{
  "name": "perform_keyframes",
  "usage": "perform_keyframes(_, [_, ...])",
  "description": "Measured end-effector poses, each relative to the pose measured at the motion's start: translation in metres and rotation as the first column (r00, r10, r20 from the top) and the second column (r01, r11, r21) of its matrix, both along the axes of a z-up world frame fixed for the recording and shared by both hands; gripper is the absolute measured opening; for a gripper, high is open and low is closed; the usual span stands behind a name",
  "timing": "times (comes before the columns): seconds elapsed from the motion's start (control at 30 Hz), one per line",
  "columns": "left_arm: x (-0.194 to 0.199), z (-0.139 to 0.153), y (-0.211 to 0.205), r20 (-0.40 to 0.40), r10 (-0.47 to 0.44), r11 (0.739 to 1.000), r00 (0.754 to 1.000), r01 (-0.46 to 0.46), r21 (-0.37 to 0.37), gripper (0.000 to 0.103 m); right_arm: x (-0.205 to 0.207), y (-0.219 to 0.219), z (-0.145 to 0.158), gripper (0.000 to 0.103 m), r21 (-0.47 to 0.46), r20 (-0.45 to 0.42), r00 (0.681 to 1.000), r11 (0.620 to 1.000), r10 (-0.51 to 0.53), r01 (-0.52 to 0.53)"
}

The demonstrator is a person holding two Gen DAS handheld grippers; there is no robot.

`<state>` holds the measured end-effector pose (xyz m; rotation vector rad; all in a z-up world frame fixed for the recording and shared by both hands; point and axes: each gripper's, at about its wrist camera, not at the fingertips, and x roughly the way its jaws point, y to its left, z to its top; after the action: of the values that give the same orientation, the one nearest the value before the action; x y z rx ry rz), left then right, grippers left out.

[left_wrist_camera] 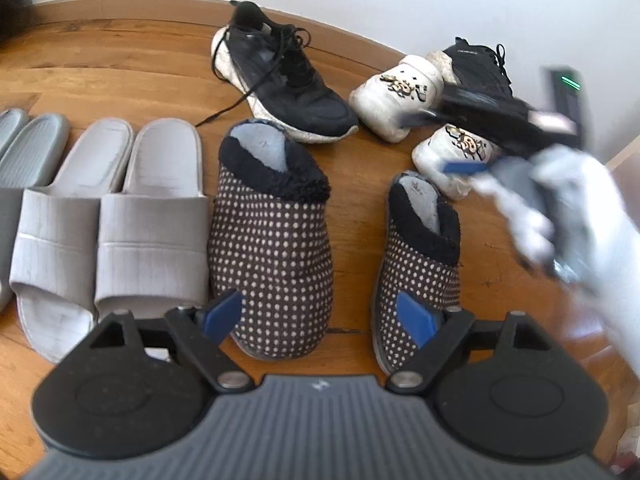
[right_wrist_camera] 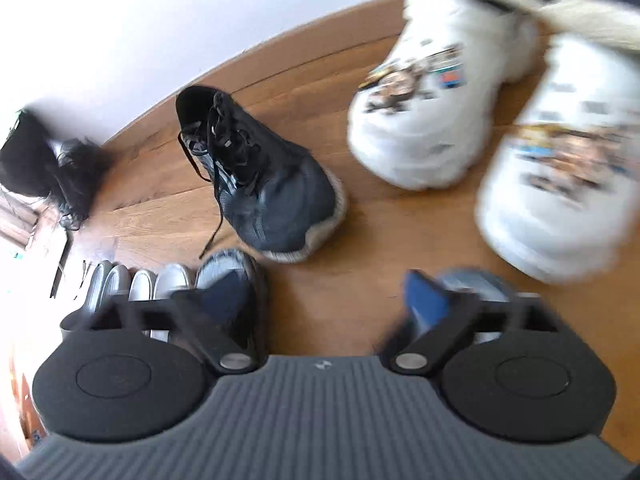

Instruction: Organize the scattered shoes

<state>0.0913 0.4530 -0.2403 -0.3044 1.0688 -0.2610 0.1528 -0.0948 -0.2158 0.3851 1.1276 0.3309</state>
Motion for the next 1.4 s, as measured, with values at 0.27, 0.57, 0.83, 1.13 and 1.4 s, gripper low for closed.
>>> perform_keyframes(0.27, [-0.012,0.017,0.025,0.010,0.011,0.997,1.000,-0.012,0.081,0.084,-0.088,-0.013,-0.010,0.102,-0.136,-0.135,0.991,0.991,-0.014,-0.005])
perform_keyframes(0.57, [-0.015,0.025,0.022,0.033,0.021,0.997,0.999,-0.024,0.076,0.084,-0.109,0.017,-0.055,0.103,-0.289,-0.076,0.997,0.957,-0.015,-0.007])
perform_keyframes(0.83, [-0.023,0.022,0.022,0.026,0.004,0.998,1.000,-0.006,0.069,0.084,-0.097,0.023,-0.057,0.098,-0.258,0.048,0.980,0.951,0.191,-0.173])
perform_keyframes(1.13, [-0.024,0.021,0.026,0.027,-0.001,0.998,1.000,0.000,0.061,0.084,-0.096,0.048,-0.057,0.094,-0.216,0.057,0.953,0.936,0.297,-0.279])
perform_keyframes(1.4, [-0.029,0.018,0.032,0.007,0.007,0.999,1.000,-0.007,0.050,0.084,-0.097,0.030,-0.059,0.079,-0.188,-0.022,0.991,0.972,0.135,-0.137])
